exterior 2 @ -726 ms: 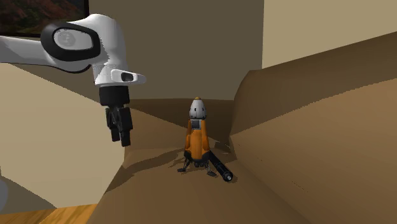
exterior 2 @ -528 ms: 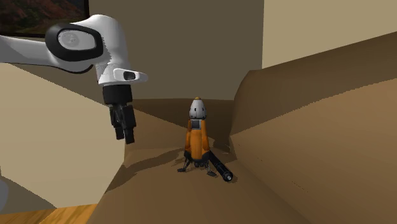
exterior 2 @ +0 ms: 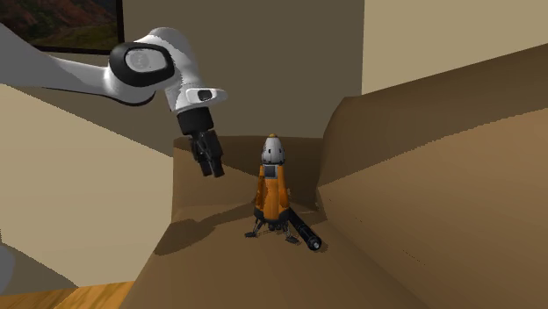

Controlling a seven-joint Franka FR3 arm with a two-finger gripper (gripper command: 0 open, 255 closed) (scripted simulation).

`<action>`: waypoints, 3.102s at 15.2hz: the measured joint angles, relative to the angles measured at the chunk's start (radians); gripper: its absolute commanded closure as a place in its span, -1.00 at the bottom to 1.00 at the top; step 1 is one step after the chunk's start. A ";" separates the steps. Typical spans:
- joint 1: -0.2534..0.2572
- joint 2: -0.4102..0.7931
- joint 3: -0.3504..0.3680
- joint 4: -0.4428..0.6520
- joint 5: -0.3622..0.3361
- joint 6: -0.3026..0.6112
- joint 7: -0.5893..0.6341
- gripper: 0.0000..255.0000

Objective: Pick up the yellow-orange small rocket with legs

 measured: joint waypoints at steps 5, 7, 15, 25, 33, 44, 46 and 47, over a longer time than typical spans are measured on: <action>-0.041 0.116 0.067 0.117 -0.057 0.089 0.128 -1.00; -0.060 0.173 0.096 0.184 -0.090 0.110 0.181 -1.00; -0.122 0.397 0.215 0.473 -0.277 0.140 0.417 -1.00; -0.135 0.442 0.238 0.460 -0.360 0.216 0.523 -1.00; -0.135 0.437 0.237 0.449 -0.361 0.225 0.526 1.00; -0.133 0.472 0.246 0.570 -0.356 0.136 0.493 1.00; -0.132 0.483 0.248 0.611 -0.356 0.107 0.481 1.00; -0.132 0.487 0.249 0.629 -0.356 0.093 0.477 1.00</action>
